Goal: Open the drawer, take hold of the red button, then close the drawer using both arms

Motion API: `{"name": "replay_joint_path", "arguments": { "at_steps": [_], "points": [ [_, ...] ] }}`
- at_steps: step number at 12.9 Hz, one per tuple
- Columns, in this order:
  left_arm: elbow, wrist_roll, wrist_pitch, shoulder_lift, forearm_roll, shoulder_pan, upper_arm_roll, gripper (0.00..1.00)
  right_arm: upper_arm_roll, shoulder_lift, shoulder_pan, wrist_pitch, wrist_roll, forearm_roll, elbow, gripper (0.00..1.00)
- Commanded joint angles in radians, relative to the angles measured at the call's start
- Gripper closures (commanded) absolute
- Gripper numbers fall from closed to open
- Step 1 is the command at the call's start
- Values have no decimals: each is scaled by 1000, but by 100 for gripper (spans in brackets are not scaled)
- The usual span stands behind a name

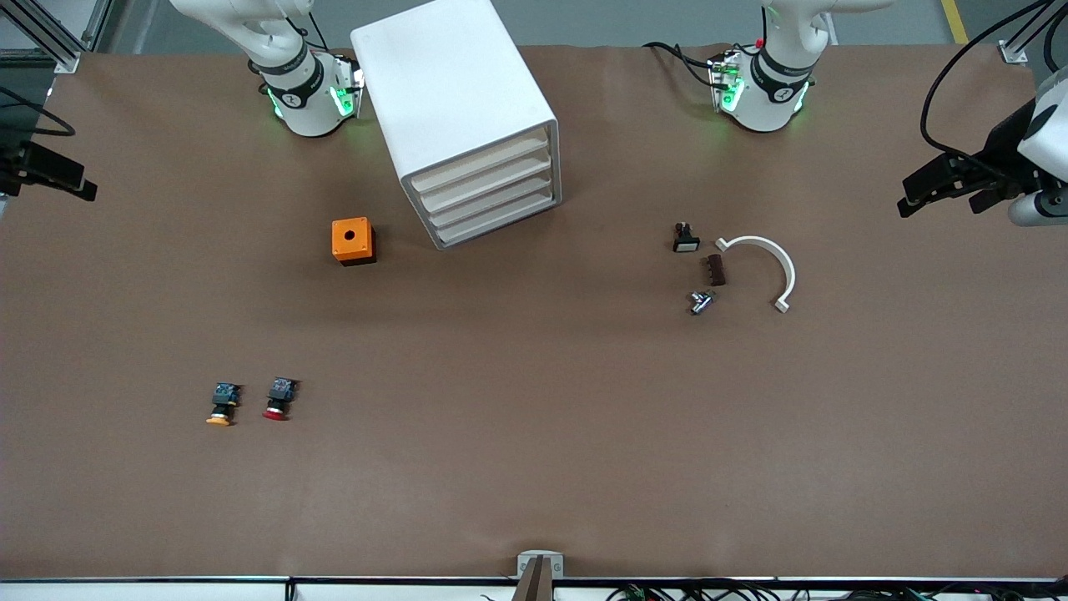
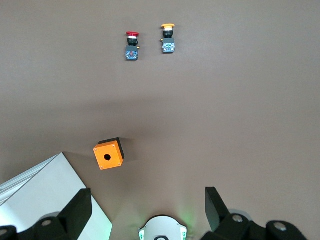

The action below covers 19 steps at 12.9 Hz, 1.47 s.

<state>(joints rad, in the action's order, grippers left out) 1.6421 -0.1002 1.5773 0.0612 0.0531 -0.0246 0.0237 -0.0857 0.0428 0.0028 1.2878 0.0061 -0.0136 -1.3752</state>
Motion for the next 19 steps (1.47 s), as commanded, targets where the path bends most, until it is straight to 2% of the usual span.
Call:
{"name": "replay_joint_path", "arguments": {
  "at_steps": [1, 7, 19],
  "points": [
    [-24, 23, 0, -11, -24, 0, -2, 0, 3, -78, 3, 45, 8, -3, -96, 0],
    [-97, 19, -5, -46, -33, -1, -2, 0, 4, -242, 16, 165, -5, -3, -301, 0],
    [-97, 25, -10, -47, -32, -1, -1, 0, 1, -244, 26, 170, -29, -3, -292, 0]
  ]
}}
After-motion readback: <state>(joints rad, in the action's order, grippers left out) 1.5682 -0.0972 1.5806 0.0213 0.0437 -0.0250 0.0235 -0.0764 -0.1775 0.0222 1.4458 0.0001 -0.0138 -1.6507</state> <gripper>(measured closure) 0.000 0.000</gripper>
